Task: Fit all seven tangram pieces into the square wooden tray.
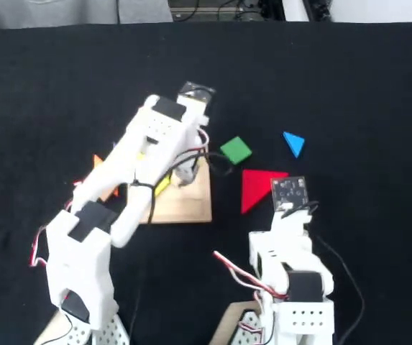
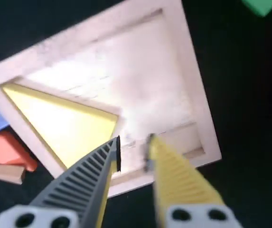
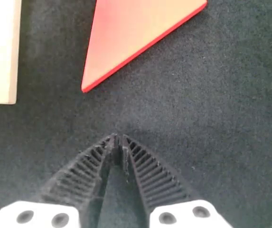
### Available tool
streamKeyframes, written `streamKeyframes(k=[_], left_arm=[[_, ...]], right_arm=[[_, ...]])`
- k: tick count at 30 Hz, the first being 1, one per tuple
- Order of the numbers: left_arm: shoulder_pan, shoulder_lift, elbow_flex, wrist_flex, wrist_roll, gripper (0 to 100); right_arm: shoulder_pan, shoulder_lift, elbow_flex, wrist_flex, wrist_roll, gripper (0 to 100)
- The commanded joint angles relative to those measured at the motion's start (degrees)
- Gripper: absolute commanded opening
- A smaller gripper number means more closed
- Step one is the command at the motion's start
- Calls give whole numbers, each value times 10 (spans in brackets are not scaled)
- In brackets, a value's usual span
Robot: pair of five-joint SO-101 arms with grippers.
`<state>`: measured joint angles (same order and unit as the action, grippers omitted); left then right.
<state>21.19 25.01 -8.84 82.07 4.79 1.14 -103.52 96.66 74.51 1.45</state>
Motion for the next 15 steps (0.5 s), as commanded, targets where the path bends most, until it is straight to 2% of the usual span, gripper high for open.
streamKeyframes(k=[1, 15], left_arm=[[5, 4, 11, -26, -7, 52], [-11, 69, -9, -32, -11, 47]], right_arm=[[-4, -50, -1, 4, -4, 13], [-4, -50, -1, 4, -4, 13]])
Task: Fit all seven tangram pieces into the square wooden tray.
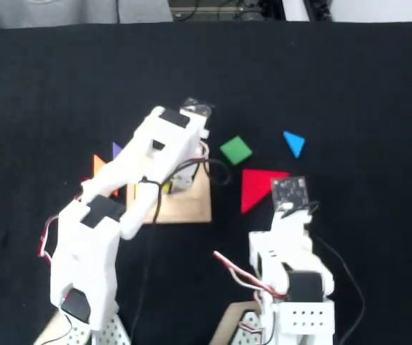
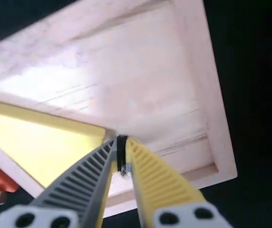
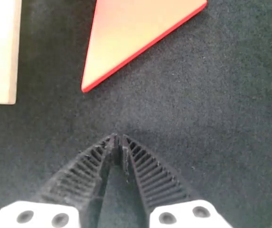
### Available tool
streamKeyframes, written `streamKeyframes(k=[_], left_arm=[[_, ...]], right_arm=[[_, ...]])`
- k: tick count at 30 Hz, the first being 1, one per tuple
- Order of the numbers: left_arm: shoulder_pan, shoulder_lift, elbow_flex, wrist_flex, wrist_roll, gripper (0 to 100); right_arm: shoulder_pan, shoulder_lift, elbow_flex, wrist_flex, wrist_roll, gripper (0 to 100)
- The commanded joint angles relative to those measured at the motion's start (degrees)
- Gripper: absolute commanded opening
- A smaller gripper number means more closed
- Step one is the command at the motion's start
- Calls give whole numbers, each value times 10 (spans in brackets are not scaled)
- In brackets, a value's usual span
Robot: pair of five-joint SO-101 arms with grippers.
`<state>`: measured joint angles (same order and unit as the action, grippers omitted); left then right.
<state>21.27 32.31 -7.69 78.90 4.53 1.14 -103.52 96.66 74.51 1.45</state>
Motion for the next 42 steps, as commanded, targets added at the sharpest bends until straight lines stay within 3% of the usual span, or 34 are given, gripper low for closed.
streamKeyframes(k=[1, 7, 12, 14, 21, 28, 32, 36, 42], left_arm=[[-13, -4, -23, 3, -8, 47], [2, -4, -119, 98, -5, 47], [21, -4, -258, 223, -4, 48], [19, -15, -270, 221, -4, 48], [9, -216, -231, 221, -4, 48], [4, -486, -83, 218, -11, 48], [-54, -599, -24, 215, -65, 48], [-164, -687, 39, 184, -131, 48], [-354, -805, 223, 61, -91, 48]], right_arm=[[-4, -50, -1, 4, -4, 13], [-4, -50, -1, 4, -4, 13], [-4, -50, -1, 4, -4, 13], [-4, -50, -1, 4, -4, 13], [-4, -50, -1, 4, -4, 13], [-4, -50, -1, 4, -4, 13], [-4, -50, -1, 4, -4, 13], [-4, -50, -1, 4, -4, 13], [-4, -50, -1, 4, -4, 13]])
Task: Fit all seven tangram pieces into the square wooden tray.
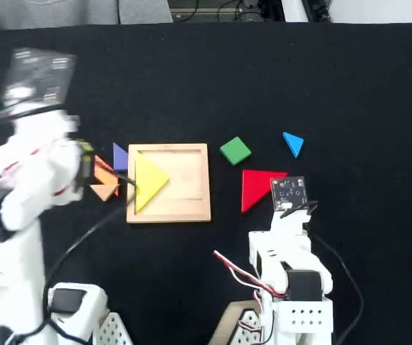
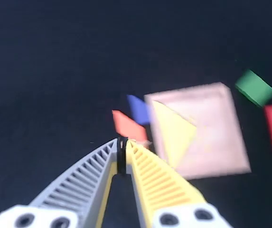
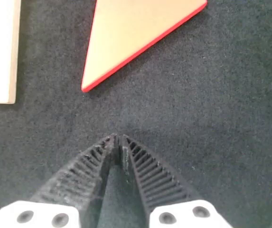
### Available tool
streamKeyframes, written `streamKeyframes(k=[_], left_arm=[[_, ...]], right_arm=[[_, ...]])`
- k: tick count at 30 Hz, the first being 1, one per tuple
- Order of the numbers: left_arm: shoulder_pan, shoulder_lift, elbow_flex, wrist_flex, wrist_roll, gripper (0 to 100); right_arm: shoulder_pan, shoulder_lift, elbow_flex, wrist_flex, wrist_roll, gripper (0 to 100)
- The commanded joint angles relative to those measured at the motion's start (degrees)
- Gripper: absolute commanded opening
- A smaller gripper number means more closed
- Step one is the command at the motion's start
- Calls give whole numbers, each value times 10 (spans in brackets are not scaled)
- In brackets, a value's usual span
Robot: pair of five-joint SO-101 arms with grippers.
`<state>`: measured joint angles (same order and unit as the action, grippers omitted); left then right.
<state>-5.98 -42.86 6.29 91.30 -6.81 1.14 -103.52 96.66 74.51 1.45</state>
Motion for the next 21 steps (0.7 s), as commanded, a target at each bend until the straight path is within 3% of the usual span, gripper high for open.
streamKeyframes(k=[1, 6, 10, 14, 21], left_arm=[[-102, -75, 124, -90, 32, 48], [-114, -165, 398, -292, 57, 48], [-78, -215, 576, -430, 99, 48], [-22, -256, 653, -469, 101, 48], [-19, -332, 713, -468, 103, 48]], right_arm=[[-4, -50, -1, 4, -4, 13], [-4, -50, -1, 4, -4, 13], [-4, -50, -1, 4, -4, 13], [-4, -50, -1, 4, -4, 13], [-4, -50, -1, 4, -4, 13]])
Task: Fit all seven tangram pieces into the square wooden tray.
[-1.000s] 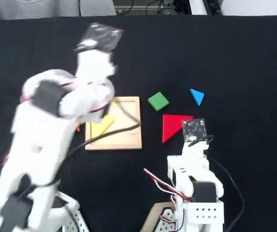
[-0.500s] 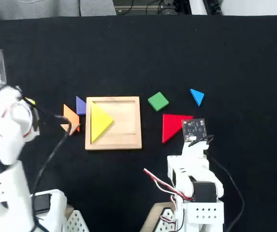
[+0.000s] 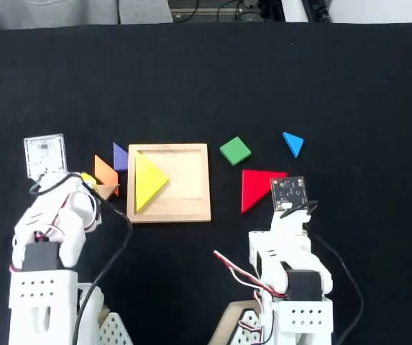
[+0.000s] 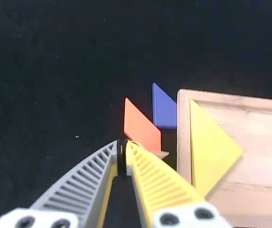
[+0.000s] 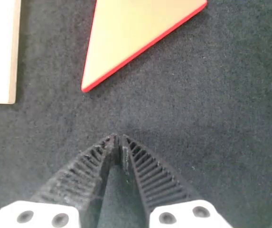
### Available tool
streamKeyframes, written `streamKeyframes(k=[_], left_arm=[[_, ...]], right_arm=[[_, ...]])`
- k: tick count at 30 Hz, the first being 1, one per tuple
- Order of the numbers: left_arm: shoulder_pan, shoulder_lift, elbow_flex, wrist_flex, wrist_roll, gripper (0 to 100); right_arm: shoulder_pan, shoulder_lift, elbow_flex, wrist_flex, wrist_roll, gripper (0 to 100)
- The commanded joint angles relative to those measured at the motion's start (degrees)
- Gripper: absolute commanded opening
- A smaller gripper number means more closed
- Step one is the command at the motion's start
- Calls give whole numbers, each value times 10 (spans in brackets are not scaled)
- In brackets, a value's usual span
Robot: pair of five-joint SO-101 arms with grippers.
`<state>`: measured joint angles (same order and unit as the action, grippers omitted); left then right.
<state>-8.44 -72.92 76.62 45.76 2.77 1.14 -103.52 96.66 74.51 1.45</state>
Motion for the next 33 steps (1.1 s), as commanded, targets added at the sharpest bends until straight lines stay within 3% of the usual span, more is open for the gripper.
streamKeyframes(k=[1, 15, 25, 30, 33], left_arm=[[5, -45, 20, -12, 6, 48], [3, -324, 170, -8, 4, 48], [-34, -314, 174, -13, 4, 52], [-52, -315, 190, -23, 4, 137], [-59, -314, 204, -48, 4, 140]], right_arm=[[-4, -50, -1, 4, -4, 13], [-4, -50, -1, 4, -4, 13], [-4, -50, -1, 4, -4, 13], [-4, -50, -1, 4, -4, 13], [-8, -50, -1, 4, -4, 13]])
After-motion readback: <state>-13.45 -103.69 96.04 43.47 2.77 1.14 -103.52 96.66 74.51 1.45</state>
